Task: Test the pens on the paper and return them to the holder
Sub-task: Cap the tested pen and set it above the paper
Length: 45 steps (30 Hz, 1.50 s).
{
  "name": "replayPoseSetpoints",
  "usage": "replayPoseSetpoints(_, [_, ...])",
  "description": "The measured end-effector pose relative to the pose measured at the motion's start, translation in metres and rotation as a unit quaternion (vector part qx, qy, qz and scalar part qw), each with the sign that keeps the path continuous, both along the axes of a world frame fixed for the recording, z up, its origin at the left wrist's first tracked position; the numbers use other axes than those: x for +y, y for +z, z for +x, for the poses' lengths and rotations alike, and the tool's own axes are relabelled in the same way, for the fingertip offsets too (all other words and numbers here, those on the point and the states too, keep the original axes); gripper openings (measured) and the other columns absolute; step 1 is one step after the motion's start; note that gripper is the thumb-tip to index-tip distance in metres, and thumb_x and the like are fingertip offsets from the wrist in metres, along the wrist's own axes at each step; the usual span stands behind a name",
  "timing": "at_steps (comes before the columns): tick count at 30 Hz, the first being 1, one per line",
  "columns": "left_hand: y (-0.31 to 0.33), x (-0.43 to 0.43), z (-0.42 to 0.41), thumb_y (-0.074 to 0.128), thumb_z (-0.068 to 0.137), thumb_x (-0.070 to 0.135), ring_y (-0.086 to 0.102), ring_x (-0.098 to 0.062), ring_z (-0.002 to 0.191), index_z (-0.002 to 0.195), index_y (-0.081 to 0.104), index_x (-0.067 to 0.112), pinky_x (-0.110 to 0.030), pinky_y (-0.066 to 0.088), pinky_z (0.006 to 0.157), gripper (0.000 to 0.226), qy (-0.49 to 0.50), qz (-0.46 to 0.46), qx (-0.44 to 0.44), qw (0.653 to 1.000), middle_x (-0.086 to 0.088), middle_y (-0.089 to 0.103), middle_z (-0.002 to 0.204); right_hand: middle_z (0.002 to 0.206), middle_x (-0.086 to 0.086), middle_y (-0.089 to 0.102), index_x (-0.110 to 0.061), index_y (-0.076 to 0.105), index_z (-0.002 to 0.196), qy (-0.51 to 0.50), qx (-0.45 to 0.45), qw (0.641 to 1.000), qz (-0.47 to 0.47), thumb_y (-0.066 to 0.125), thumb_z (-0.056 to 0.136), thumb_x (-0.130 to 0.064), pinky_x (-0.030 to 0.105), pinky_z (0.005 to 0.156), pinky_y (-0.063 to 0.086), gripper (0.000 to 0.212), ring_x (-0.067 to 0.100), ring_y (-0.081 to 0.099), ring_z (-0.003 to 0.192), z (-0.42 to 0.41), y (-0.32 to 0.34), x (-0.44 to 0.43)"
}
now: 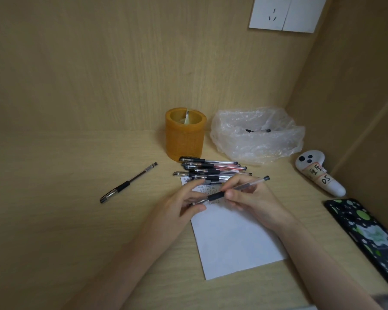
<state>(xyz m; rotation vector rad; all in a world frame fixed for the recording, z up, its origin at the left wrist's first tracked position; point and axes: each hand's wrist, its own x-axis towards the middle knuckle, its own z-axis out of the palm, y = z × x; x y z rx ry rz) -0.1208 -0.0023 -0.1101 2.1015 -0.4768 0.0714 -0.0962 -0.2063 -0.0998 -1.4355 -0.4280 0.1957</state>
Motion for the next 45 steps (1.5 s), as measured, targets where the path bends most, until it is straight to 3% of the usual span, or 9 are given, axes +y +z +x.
replayPoseSetpoints(6, [0.003,0.003,-0.001,0.065,0.083,0.025,0.06,-0.001,0.055,0.092,0.07,0.027,-0.008,0.042,0.059,0.011,0.07,-0.037,-0.057,0.995,0.017,0.064,0.062,0.075,0.016,0.07,-0.003,0.068,0.097,-0.027,0.033,0.996,0.08,0.068,0.08,-0.034,0.019,0.046,0.042,0.035,0.02,0.061,0.059,0.001,0.001,-0.004])
replayPoseSetpoints(12, [0.006,0.005,-0.003,0.063,0.084,0.023,0.056,0.0,0.057,0.095,0.071,0.02,-0.008,0.042,0.057,0.014,0.07,-0.025,-0.1,0.992,0.015,0.061,0.066,0.051,0.005,0.055,-0.019,0.061,0.066,-0.106,-0.012,0.993,0.041,0.087,0.06,-0.039,0.017,0.037,0.03,0.033,0.011,0.04,0.038,0.004,0.0,-0.01])
replayPoseSetpoints(23, [0.004,0.005,0.001,0.059,0.088,0.027,0.055,-0.001,0.059,0.089,0.07,0.022,-0.009,0.039,0.057,0.012,0.069,-0.004,-0.09,0.994,0.012,0.058,0.06,0.054,0.004,0.056,-0.019,0.06,0.069,-0.088,0.003,0.995,0.041,0.087,0.058,-0.044,0.016,0.041,0.034,0.039,0.011,0.044,0.043,0.007,-0.003,-0.006])
replayPoseSetpoints(29, [0.003,0.007,0.007,0.054,0.085,0.043,0.054,0.007,0.077,0.113,0.063,0.031,-0.007,0.037,0.071,0.032,0.09,0.058,-0.089,0.99,0.018,0.062,0.085,0.064,0.007,0.062,-0.008,0.066,0.085,-0.084,0.034,0.988,0.123,0.072,0.077,-0.038,0.019,0.045,0.04,0.031,0.013,0.052,0.049,0.011,-0.001,-0.008])
replayPoseSetpoints(32, [0.001,0.013,0.009,0.033,0.084,0.057,0.046,-0.003,0.115,0.134,0.044,0.034,-0.016,0.023,0.099,0.056,0.126,0.128,-0.087,0.98,0.014,0.056,0.117,0.068,0.01,0.065,-0.005,0.062,0.094,-0.153,0.027,0.978,0.137,0.069,0.075,-0.035,0.019,0.044,0.041,0.036,0.014,0.055,0.052,0.015,-0.002,-0.012])
replayPoseSetpoints(35, [-0.006,0.03,0.018,0.049,0.093,0.026,0.046,-0.023,0.121,0.129,0.052,0.02,-0.031,0.023,0.104,0.037,0.233,0.183,-0.171,0.94,-0.002,0.058,0.125,0.071,0.014,0.067,-0.005,0.054,0.094,-0.23,0.015,0.967,0.107,0.058,0.087,-0.016,0.021,0.042,0.042,0.014,0.018,0.06,0.057,0.017,-0.005,-0.016])
replayPoseSetpoints(39, [-0.022,0.045,0.03,0.059,0.077,-0.01,0.043,-0.043,0.122,0.125,0.054,0.006,-0.054,0.031,0.104,0.051,0.328,0.26,-0.138,0.898,-0.023,0.053,0.127,0.066,0.01,0.068,-0.001,0.055,0.091,-0.268,0.001,0.962,0.047,0.055,0.091,-0.002,0.021,0.039,0.041,0.001,0.016,0.061,0.053,0.018,-0.008,-0.017])
replayPoseSetpoints(42, [-0.02,0.051,0.029,0.043,0.081,-0.009,0.037,-0.039,0.128,0.137,0.039,0.006,-0.047,0.022,0.108,0.058,0.355,0.305,-0.065,0.881,-0.02,0.046,0.135,0.057,0.006,0.064,-0.001,0.062,0.091,-0.282,0.0,0.959,0.026,0.061,0.088,0.0,0.019,0.035,0.036,0.004,0.012,0.052,0.044,0.016,-0.008,-0.017])
replayPoseSetpoints(45, [-0.015,0.053,0.029,0.04,0.083,-0.006,0.047,-0.033,0.118,0.141,0.032,0.011,-0.04,0.034,0.097,0.06,0.358,0.313,-0.046,0.879,-0.014,0.054,0.127,0.053,0.005,0.06,-0.008,0.067,0.099,-0.308,0.002,0.951,-0.022,0.067,0.085,-0.006,0.017,0.033,0.03,0.014,0.011,0.045,0.038,0.015,-0.009,-0.018])
